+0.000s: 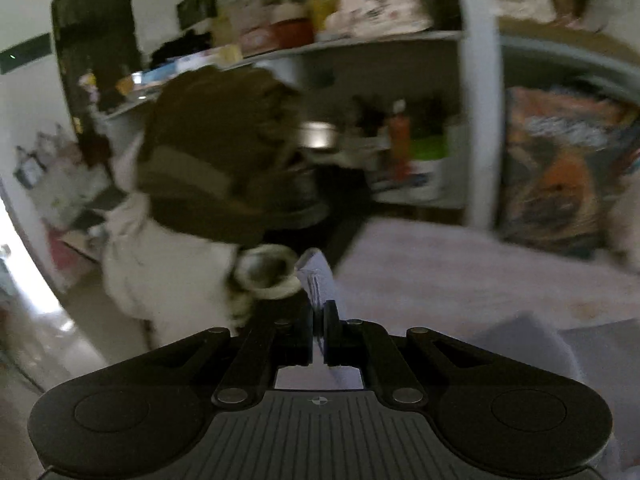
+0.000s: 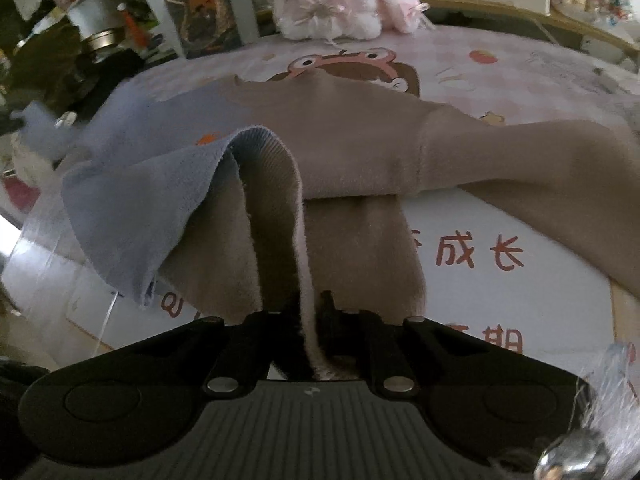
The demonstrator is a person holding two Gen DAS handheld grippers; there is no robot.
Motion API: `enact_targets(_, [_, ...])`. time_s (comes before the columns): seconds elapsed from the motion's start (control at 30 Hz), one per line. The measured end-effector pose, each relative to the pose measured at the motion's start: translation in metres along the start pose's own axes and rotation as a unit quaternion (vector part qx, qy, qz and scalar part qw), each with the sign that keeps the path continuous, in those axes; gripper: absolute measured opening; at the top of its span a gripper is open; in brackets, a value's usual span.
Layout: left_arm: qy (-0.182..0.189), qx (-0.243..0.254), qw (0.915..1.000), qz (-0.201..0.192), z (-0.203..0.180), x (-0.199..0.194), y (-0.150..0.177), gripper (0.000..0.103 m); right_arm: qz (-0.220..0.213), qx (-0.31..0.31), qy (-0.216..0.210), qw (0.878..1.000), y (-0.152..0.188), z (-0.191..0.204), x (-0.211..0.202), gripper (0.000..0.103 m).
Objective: Fold clothes
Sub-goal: 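Lay the sweater flat on the mat with both grippers and release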
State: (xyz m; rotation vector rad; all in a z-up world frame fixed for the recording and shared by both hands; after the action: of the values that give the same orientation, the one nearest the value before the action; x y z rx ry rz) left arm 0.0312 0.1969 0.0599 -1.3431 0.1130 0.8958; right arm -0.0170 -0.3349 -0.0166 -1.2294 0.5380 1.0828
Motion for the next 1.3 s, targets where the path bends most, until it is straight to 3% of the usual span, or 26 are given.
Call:
enact_targets(0.13, [-0.019, 0.011, 0.9997, 0.011, 0.014, 0.019, 0.007, 0.004, -0.015, 0.006, 0.021, 1.000, 0.004, 0.009, -0.011, 0.003])
enact_targets(0.2, [-0.035, 0.014, 0.9992, 0.016, 0.015, 0.025, 0.008, 0.013, -0.023, 0.008, 0.028, 0.999, 0.007, 0.014, -0.020, 0.003])
enact_targets(0.27, [-0.040, 0.031, 0.9986, 0.014, 0.009, 0.026, 0.007, 0.013, -0.027, 0.010, 0.035, 0.999, 0.011, 0.020, -0.026, 0.003])
enact_targets(0.33, [-0.022, 0.061, 0.9979, -0.007, -0.004, 0.017, 0.006, 0.018, -0.031, 0.013, 0.043, 0.998, 0.015, 0.026, -0.028, 0.003])
enact_targets(0.4, [0.041, 0.094, 0.9942, -0.032, -0.028, 0.000, 0.007, 0.024, -0.034, 0.016, 0.054, 0.998, 0.019, 0.032, -0.028, 0.003])
enact_targets(0.47, [0.122, 0.128, 0.9832, -0.047, -0.059, -0.016, 0.013, 0.025, -0.035, 0.019, 0.062, 0.997, 0.024, 0.037, -0.027, 0.003])
enact_targets(0.6, [0.273, 0.184, 0.9432, -0.046, -0.123, -0.041, 0.032, 0.025, -0.036, 0.021, 0.077, 0.996, 0.033, 0.046, -0.027, 0.003])
enact_targets(0.7, [0.341, 0.216, 0.9146, -0.025, -0.162, -0.048, 0.051, 0.025, -0.042, 0.019, 0.084, 0.995, 0.039, 0.054, -0.036, 0.003])
enact_targets(0.77, [0.355, 0.233, 0.9053, 0.002, -0.181, -0.043, 0.062, 0.025, -0.050, 0.025, 0.077, 0.995, 0.042, 0.060, -0.049, 0.003])
enact_targets(0.83, [0.349, 0.246, 0.9041, 0.022, -0.191, -0.036, 0.072, 0.025, -0.037, 0.029, 0.068, 0.997, 0.051, 0.063, -0.056, 0.003])
enact_targets(1.03, [0.363, 0.236, 0.9011, 0.019, -0.179, -0.027, 0.075, 0.025, 0.007, 0.041, 0.041, 0.998, 0.080, 0.073, -0.076, 0.003])
enact_targets(1.17, [0.354, 0.239, 0.9041, 0.017, -0.175, -0.029, 0.076, 0.025, 0.042, 0.057, 0.039, 0.997, 0.094, 0.070, -0.077, 0.004])
enact_targets(1.23, [0.349, 0.238, 0.9061, 0.018, -0.169, -0.032, 0.076, 0.025, 0.046, 0.070, 0.034, 0.996, 0.095, 0.063, -0.081, 0.006])
enact_targets(1.3, [0.348, 0.235, 0.9074, 0.018, -0.161, -0.035, 0.076, 0.025, 0.036, 0.081, 0.022, 0.996, 0.091, 0.055, -0.092, 0.017])
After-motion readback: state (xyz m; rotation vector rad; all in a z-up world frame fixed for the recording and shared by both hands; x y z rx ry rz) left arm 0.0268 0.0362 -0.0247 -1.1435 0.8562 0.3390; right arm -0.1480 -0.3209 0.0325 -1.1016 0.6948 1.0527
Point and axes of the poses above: each gripper's, at about its wrist camera, not at the fingertips, and x roughly the way its jaws point, z to its left, y to its underside, the point moved 1 cm from there along x, roughly the way its jaws point, and after that the axes turned 6 degrees about x, right-handed, at the moved point
